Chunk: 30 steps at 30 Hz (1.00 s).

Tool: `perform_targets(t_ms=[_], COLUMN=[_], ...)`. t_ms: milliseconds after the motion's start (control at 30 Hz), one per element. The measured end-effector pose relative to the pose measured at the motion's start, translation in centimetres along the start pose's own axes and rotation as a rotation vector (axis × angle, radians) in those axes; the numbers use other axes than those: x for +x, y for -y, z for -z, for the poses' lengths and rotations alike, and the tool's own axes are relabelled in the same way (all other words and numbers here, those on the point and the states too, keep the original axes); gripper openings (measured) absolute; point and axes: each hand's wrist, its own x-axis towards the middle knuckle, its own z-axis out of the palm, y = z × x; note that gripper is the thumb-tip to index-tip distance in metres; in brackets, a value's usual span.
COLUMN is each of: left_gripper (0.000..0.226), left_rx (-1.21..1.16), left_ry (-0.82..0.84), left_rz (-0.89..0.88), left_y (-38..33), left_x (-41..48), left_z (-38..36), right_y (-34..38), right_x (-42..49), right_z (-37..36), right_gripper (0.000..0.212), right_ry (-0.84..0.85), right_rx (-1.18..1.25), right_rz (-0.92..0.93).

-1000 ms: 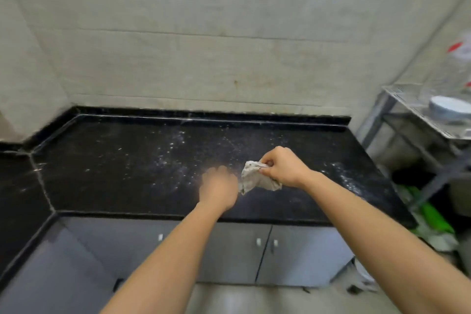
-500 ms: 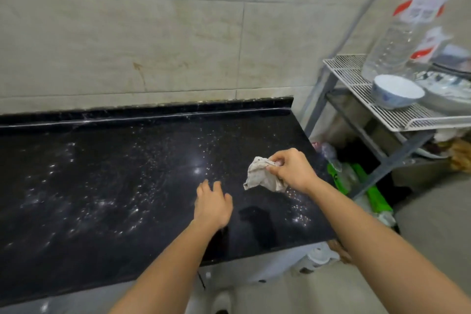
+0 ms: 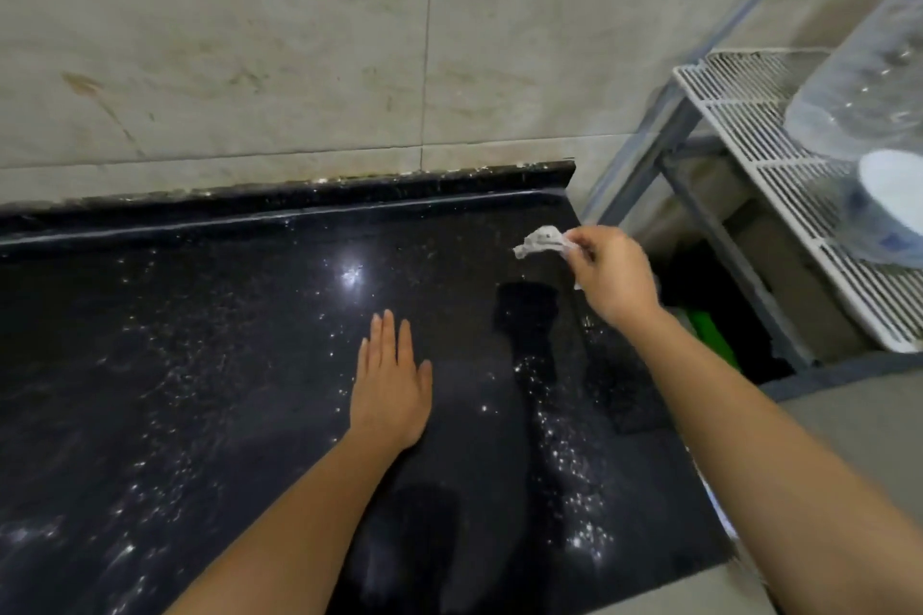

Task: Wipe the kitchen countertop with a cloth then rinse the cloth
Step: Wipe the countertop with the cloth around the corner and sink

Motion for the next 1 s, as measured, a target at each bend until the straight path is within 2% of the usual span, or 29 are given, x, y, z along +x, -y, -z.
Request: perform_targets(t_ms=[67, 167, 200, 300, 400, 500, 633, 767, 1000], left_gripper=[0.067, 0.073, 0.072, 0.076, 0.076, 0.075, 0.075, 0.074, 0.075], left_rx=[0.026, 0.047, 0.046, 0.024, -0.009, -0.033, -0.047, -0.02, -0.007], left_ry=[0.017, 0.058, 0.068, 0.069, 0.06, 0.051, 0.077, 0.086, 0.09], left_rz=[0.001, 0.018, 0.02, 0.016, 0.022, 0.025, 0.036, 0.032, 0.045], left_y=[0.2, 0.5, 0.6, 0.9, 0.8, 0.7, 0.9, 1.0, 0.8], left_x=[0.5, 0.7, 0.8, 0.8, 0.8, 0.9, 1.0, 0.9, 1.2], left_z=[-0.8, -1.9, -2.2, -2.4, -2.5, -2.4, -2.5, -2.5, -2.3], right_y=[-1.9, -4.3, -4.7, -5.1, -4.9, -5.5, -7.1, -8.4, -7.0], right_x=[-0.6, -2.8, -3.4, -3.3, -2.4, -2.0, -0.9, 2.7, 8.5], right_z=[-1.8, -4.3, -4.8, -6.1, -8.1, -10.2, -11.4, -11.7, -13.5], right_gripper=[0.016, 0.031, 0.036, 0.051, 0.062, 0.064, 0.072, 0.061, 0.06], right_ry=[0.072, 0.353, 0.377, 0.292, 0.402, 0.476, 0.421, 0.391, 0.307], right_rx=[-0.109, -0.16, -0.123, 0.005, -0.099, -0.226, -0.317, -0.376, -0.35], right_rz=[0.063, 0.012, -0.007, 0.001, -0.013, -0.017, 0.016, 0.01, -0.15])
